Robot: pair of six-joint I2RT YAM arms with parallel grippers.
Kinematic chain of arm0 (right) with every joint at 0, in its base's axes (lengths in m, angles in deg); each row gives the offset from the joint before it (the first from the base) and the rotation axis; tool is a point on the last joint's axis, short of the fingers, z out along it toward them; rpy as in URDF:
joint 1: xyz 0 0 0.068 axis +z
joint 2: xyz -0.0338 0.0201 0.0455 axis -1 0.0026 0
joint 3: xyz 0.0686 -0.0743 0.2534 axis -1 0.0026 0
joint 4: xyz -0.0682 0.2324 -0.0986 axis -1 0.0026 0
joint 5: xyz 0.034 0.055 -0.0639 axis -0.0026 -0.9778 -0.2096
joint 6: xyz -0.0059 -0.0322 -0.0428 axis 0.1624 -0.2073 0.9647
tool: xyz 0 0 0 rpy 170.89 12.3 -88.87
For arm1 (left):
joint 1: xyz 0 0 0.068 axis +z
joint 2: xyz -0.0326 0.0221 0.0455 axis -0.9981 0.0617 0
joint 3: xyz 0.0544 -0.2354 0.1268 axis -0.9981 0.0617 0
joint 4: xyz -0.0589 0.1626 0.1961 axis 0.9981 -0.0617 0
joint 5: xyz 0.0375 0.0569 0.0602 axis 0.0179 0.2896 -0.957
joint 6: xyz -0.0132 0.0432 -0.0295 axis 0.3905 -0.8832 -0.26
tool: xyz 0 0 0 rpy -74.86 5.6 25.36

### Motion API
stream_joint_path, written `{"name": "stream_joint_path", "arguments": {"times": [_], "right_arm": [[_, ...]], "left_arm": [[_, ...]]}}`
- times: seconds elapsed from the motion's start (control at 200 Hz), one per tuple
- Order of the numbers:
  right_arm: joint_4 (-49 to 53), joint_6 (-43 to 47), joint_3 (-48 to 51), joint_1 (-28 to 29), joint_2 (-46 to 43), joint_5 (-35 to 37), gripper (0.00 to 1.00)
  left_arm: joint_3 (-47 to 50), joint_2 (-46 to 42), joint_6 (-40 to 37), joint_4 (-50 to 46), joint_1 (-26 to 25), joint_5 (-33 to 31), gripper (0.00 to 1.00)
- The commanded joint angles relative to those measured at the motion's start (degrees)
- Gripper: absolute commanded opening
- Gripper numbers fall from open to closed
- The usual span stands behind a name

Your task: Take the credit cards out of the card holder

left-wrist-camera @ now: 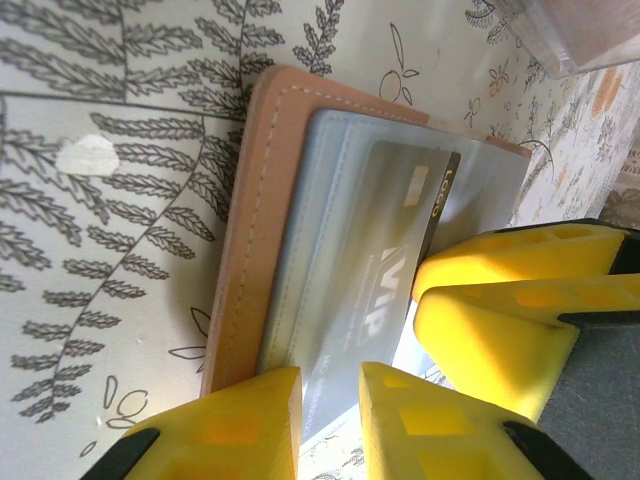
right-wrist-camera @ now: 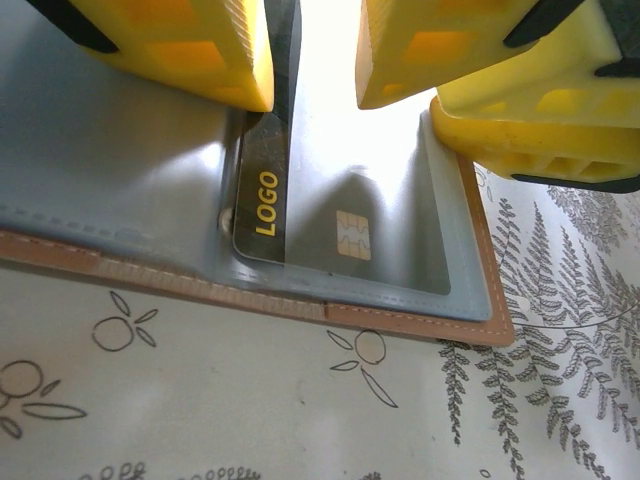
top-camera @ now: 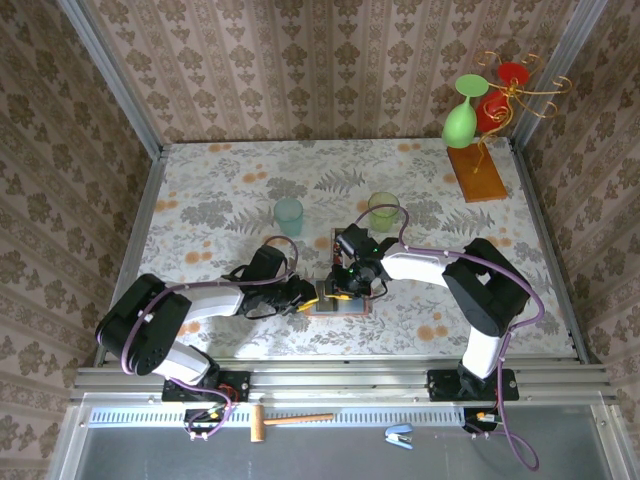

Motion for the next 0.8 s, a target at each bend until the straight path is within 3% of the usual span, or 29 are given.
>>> {"name": "stream_joint_path", "arguments": {"times": [0.0, 0.795], "right_arm": [[3.62, 1.19, -0.86, 0.28, -1.45, 2.8, 0.29], [5.27, 2.07, -0.89, 0.16, -4.21, 3.88, 0.29]], "left_arm": [[0.9, 1.13, 0.1, 0.22, 0.4, -0.31, 0.23], [1.91, 1.08, 1.22, 1.05, -0.43, -0.68, 0.24]]}}
